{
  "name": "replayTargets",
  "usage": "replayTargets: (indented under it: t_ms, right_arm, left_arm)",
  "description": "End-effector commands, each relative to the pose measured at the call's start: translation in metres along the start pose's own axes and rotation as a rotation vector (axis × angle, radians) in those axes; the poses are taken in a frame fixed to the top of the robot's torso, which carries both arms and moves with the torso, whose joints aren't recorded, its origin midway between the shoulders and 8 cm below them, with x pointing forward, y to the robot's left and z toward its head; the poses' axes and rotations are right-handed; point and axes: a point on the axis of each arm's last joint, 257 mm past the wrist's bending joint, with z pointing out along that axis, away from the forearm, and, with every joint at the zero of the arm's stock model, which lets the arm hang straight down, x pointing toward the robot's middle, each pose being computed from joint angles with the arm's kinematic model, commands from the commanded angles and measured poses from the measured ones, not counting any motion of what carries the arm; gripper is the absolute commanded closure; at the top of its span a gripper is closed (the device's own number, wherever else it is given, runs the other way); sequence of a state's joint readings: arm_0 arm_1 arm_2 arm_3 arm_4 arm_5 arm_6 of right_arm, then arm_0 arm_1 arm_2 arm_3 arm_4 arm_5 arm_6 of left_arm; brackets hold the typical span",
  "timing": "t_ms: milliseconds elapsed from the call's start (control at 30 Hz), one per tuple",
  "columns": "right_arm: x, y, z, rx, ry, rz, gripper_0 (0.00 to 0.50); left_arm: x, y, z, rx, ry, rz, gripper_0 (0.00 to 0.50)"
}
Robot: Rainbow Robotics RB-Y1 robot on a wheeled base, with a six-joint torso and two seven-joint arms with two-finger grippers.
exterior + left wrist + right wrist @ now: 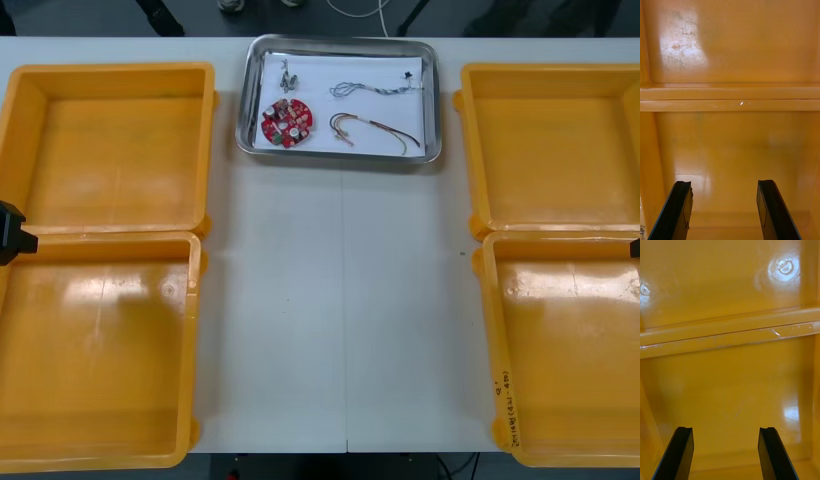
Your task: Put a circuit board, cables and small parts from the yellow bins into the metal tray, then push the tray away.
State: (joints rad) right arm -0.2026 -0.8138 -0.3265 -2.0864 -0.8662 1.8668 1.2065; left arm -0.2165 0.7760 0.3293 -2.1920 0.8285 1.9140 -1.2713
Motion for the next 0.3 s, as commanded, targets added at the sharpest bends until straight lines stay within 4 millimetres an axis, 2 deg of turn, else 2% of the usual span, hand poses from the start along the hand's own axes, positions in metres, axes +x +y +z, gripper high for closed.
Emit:
replayTargets:
  t_ms: [33, 300]
  right_arm:
    - [-0.0065, -0.0187, -0.0138, 0.041, -0.022, -0.04, 0.0]
    - [-0.0065, -0.0187, -0.0138, 0.041, -0.022, -0.04, 0.0]
  left_arm:
    - [-0.0054, 0.0188, -0.015, -0.061, -0.027, 0.091, 0.0]
    - [-0.0054, 0.0188, -0.015, -0.061, -0.027, 0.091, 0.0]
